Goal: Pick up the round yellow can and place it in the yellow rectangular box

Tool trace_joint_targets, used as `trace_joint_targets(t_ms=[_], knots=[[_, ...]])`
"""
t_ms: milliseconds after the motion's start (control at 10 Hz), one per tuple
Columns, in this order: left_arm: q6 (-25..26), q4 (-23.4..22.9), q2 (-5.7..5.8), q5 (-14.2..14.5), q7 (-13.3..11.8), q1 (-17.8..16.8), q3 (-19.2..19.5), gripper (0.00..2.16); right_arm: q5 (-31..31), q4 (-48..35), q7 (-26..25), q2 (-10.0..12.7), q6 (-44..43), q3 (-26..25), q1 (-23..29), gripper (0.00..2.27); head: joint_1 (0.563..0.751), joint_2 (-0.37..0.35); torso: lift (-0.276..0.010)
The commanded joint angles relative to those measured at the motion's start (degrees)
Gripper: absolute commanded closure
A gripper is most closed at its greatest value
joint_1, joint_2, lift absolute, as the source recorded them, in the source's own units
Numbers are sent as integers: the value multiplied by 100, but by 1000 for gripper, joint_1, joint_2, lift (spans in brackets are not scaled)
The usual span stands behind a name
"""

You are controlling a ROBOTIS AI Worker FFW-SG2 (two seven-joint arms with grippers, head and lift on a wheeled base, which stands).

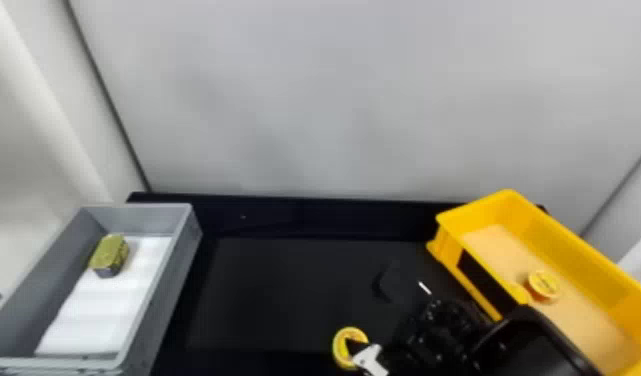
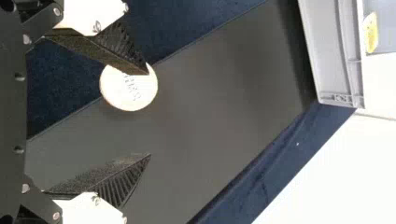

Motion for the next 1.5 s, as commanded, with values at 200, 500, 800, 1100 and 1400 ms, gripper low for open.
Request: trace_joint_targets(t_ms=[200,500,800,1100,1400], knots=[[-53,48,-15,0,-39,-120,-47,156,-72,760,7,-45,-87,84,-286,213,686,14,-56],[-53,92,-15,-9,-74,-147,-73,156,-318,936,-10,95,-157,533,-558,214,686,14,-56],[-53,118,-15,-9,-74,-138,-82,156,-353,707,-28,139,-122,559,-628,213,686,14,-56],[-53,153,-15,-9,-74,-120,-73,156,-353,540,60,130,54,656,-620,211,686,14,-56],[-62,206,-15,-9,-74,-156,-56,156,-362,698,78,130,63,647,-646,209,686,14,-56]])
